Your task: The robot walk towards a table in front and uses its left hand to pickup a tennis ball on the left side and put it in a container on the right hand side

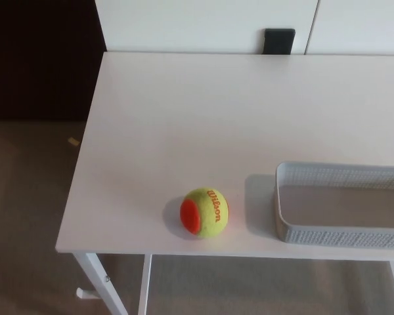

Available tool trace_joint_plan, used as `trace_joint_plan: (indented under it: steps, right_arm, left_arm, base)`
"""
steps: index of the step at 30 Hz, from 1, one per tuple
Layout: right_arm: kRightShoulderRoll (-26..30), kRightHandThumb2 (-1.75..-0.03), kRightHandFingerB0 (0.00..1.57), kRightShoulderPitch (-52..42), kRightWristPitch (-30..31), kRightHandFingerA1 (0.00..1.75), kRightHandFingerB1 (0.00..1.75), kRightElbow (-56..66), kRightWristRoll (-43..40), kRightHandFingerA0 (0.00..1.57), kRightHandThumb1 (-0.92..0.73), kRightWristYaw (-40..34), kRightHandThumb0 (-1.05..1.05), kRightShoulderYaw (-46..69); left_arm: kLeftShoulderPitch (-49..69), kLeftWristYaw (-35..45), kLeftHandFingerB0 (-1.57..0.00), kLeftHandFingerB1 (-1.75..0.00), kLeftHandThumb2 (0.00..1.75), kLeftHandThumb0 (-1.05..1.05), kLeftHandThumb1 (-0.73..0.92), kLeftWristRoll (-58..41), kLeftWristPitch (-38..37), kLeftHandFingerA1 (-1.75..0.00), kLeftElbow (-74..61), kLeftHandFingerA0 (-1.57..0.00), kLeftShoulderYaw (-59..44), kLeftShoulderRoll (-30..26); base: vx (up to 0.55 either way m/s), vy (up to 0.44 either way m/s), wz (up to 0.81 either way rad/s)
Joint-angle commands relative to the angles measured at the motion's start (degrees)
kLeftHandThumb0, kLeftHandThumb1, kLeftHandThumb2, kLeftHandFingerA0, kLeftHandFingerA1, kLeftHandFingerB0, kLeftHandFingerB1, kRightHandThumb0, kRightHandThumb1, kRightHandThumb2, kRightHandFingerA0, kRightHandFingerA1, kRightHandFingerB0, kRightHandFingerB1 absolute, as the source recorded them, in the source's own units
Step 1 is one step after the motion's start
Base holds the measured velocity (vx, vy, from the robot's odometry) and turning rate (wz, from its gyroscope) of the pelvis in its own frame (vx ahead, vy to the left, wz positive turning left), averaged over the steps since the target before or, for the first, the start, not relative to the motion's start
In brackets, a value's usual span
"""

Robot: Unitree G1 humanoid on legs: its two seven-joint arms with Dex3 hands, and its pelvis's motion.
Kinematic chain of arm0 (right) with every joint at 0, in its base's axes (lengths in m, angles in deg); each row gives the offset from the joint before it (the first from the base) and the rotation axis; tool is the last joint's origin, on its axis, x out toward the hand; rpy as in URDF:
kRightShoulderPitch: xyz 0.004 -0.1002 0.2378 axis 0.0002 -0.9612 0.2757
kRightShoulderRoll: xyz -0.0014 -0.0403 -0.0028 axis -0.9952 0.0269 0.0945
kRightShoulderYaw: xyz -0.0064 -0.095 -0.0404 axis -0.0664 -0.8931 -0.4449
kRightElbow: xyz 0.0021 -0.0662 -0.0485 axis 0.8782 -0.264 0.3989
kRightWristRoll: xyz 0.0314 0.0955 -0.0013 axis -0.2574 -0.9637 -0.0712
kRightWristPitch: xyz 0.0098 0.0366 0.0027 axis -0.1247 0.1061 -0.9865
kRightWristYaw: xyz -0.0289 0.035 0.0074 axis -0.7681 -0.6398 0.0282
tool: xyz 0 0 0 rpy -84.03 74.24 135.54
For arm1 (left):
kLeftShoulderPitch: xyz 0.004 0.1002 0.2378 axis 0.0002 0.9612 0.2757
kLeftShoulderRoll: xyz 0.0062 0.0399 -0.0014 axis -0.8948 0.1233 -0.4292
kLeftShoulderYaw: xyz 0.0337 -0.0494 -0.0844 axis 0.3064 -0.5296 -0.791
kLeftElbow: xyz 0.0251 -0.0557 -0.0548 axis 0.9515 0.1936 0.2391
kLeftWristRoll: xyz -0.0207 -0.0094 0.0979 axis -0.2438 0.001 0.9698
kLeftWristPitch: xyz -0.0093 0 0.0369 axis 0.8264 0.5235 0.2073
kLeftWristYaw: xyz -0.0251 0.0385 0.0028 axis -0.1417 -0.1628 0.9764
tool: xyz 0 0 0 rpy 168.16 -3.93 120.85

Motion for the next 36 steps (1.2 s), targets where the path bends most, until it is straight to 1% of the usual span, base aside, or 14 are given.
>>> trace_joint_plan:
  steps: [1,4,5,6,8,12,13,20,21,26,28,32,33,36]
  right_arm:
    - [0.47,-0.61,0.19,-1.96,0.53,0.38,0.31,2.20,0.58,0.25,-0.70,-0.82,-0.53,-0.27]
    - [0.62,-0.61,0.21,-0.90,0.24,0.39,0.32,0.83,0.96,0.27,-0.70,-1.34,-0.53,-0.49]
    - [0.84,-1.03,0.08,-0.51,0.64,0.51,0.50,0.83,1.55,0.09,-0.52,-1.49,-0.29,-0.96]
    - [0.81,-0.77,0.19,-0.17,0.77,0.43,0.39,0.58,1.63,0.24,-0.62,-1.46,-0.55,-1.09]
    - [0.37,-0.76,0.18,0.40,0.38,0.42,0.39,-0.51,1.14,0.22,-0.62,-1.36,-0.55,-0.86]
    - [-0.04,-1.03,0.08,2.21,-0.20,0.52,0.50,-2.65,0.80,0.10,-0.51,-1.16,-0.30,-0.80]
    - [0.02,-0.61,0.19,2.05,-0.36,0.38,0.31,-2.34,0.88,0.25,-0.70,-1.28,-0.52,-0.86]
    - [-0.46,-0.74,0.18,1.63,-0.40,0.42,0.38,-1.44,0.06,0.21,-0.63,-0.55,-0.54,-0.55]
    - [-0.53,-1.03,0.08,1.52,-0.30,0.52,0.50,-1.10,0.05,0.10,-0.52,-0.51,-0.29,-0.60]
    - [-0.79,-0.74,0.18,1.35,-0.81,0.42,0.38,-0.78,0.43,0.21,-0.63,-0.98,-0.54,-0.95]
    - [-0.72,-1.04,0.08,1.30,-0.47,0.51,0.50,-0.21,0.18,0.09,-0.53,-0.56,-0.29,-0.87]
    - [-0.81,-1.04,0.07,1.93,-0.68,0.51,0.50,-0.42,-0.05,0.09,-0.53,-0.25,-0.29,-0.77]
    - [-0.93,-0.60,0.19,2.17,-0.41,0.37,0.31,-0.35,-0.04,0.27,-0.69,-0.64,-0.50,-0.68]
    - [-0.86,-0.60,0.20,2.21,0.39,0.37,0.31,0.64,0.34,0.26,-0.69,-1.11,-0.50,-0.86]
  left_arm:
    - [2.18,6.05,-0.06,-0.17,0.63,-0.52,0.55,-23.02,2.35,-0.30,-15.42,-0.10,-16.12,1.58]
    - [5.82,3.77,0.00,-0.18,0.72,-0.24,0.47,-30.11,7.39,-0.28,-40.83,0.00,-19.38,0.55]
    - [6.28,2.67,0.00,-0.32,0.76,-0.42,0.36,-30.84,7.47,-0.29,-49.36,0.00,-19.35,-0.38]
    - [5.92,1.72,0.00,-0.30,0.76,-0.41,0.35,-29.92,7.51,-0.29,-56.85,0.00,-18.90,-2.01]
    - [4.46,0.74,0.00,-0.27,0.75,-0.44,0.33,-27.40,8.03,-0.28,-66.25,0.00,-18.01,-4.71]
    - [-1.33,0.66,0.00,-0.18,0.73,-0.50,0.31,-21.34,14.52,-0.24,-80.91,0.00,-13.48,-8.10]
    - [-4.17,1.99,0.00,-0.09,0.68,-0.53,0.29,-19.40,15.15,-0.21,-82.46,0.00,-11.16,-8.70]
    - [-14.89,7.05,0.00,-0.34,0.77,-0.48,0.29,2.52,20.30,-0.49,-82.46,-0.06,5.94,-1.09]
    - [-15.67,7.93,-0.02,-0.25,0.78,-0.53,0.32,5.61,20.08,-0.44,-80.81,-0.02,8.67,0.10]
    - [-18.11,7.80,0.00,-0.39,0.76,-0.44,0.29,10.90,22.68,-0.48,-75.83,-0.08,15.84,2.97]
    - [-20.03,6.71,0.00,-0.49,0.77,-0.31,0.13,12.47,23.53,-0.51,-72.12,-0.03,18.58,4.33]
    - [-22.91,5.10,-0.06,-0.32,0.62,-0.51,0.33,13.83,24.95,-0.45,-67.41,-0.12,21.05,4.65]
    - [-23.74,4.67,-0.06,-0.29,0.62,-0.49,0.32,14.03,24.44,-0.45,-65.82,-0.11,21.35,4.66]
    - [-25.26,3.52,-0.07,-0.29,0.62,-0.50,0.31,14.39,25.33,-0.43,-62.90,-0.09,22.34,5.10]
  base:
    - [0.00,0.000,0.00]
    - [0.00,0.000,0.00]
    - [0.00,0.000,0.00]
    - [0.00,0.000,0.00]
    - [0.00,0.000,0.00]
    - [0.00,0.000,0.00]
    - [0.00,0.000,0.00]
    - [0.00,0.000,0.00]
    - [0.00,0.000,0.00]
    - [0.00,0.000,0.00]
    - [0.00,0.000,0.00]
    - [0.00,0.000,0.00]
    - [0.00,0.000,0.00]
    - [0.00,0.000,0.00]
